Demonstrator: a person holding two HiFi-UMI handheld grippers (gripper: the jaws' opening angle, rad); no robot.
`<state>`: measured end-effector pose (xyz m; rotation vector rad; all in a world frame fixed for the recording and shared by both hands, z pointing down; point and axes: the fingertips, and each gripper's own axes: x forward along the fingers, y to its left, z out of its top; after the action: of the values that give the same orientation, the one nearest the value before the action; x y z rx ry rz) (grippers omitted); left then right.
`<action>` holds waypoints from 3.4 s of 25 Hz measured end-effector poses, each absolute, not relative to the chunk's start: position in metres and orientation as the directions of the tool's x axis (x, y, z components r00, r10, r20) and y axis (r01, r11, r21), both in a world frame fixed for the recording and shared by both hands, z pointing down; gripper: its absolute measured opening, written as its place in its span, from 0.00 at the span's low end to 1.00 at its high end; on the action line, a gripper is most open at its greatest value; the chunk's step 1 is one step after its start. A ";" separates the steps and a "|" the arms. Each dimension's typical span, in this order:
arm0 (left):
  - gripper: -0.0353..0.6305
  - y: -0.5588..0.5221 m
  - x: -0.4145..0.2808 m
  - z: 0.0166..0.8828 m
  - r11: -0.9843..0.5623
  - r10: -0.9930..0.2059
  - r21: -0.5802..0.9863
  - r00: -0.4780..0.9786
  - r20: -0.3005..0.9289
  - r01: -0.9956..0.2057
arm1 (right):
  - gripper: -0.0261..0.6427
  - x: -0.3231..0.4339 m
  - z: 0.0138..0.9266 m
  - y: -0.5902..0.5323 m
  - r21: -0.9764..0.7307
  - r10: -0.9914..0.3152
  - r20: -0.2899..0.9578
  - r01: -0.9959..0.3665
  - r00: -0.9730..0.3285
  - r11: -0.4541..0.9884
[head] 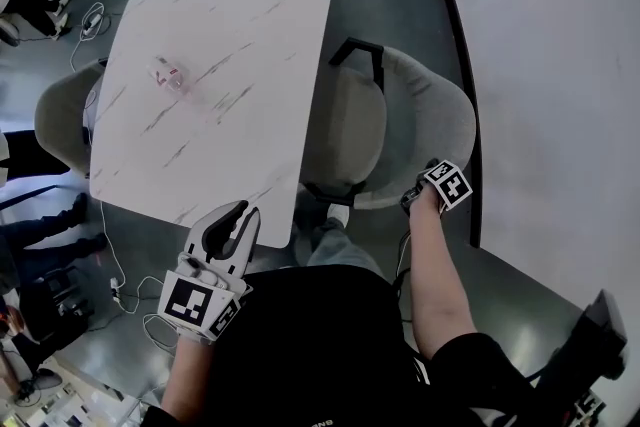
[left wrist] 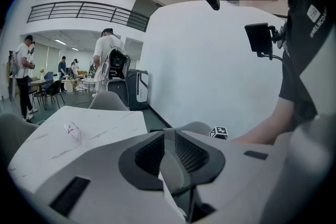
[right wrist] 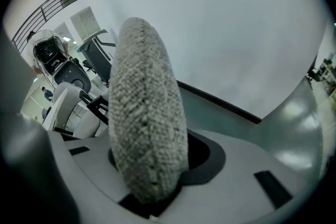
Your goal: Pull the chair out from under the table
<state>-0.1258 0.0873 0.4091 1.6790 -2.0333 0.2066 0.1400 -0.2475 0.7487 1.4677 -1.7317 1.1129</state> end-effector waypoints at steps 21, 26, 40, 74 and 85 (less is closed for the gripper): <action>0.12 0.048 -0.108 0.414 0.069 -0.888 0.201 0.032 0.459 -0.977 | 0.25 0.228 0.753 -0.240 -0.224 -0.493 0.861 -0.962 -0.121 -0.155; 0.12 0.038 -0.096 0.414 0.016 -0.883 0.208 0.084 0.463 -0.978 | 0.25 0.257 0.750 -0.233 -0.226 -0.497 0.863 -0.950 -0.093 -0.215; 0.12 0.010 -0.059 0.418 -0.128 -0.857 0.225 0.222 0.465 -0.966 | 0.25 0.345 0.749 -0.199 -0.227 -0.500 0.866 -0.891 0.000 -0.393; 0.12 -0.027 0.032 0.432 -0.464 -0.695 0.292 0.548 0.465 -0.836 | 0.25 0.526 0.742 -0.023 -0.213 -0.423 0.871 -0.584 0.250 -0.783; 0.12 -0.049 0.058 0.447 -0.561 -0.607 0.317 0.641 0.470 -0.764 | 0.25 0.549 0.749 0.027 -0.204 -0.375 0.875 -0.470 0.306 -0.859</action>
<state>0.0579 -0.0485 0.4475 2.3645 -1.0717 0.4237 0.5492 0.0274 0.7492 2.4652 -0.8000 1.6122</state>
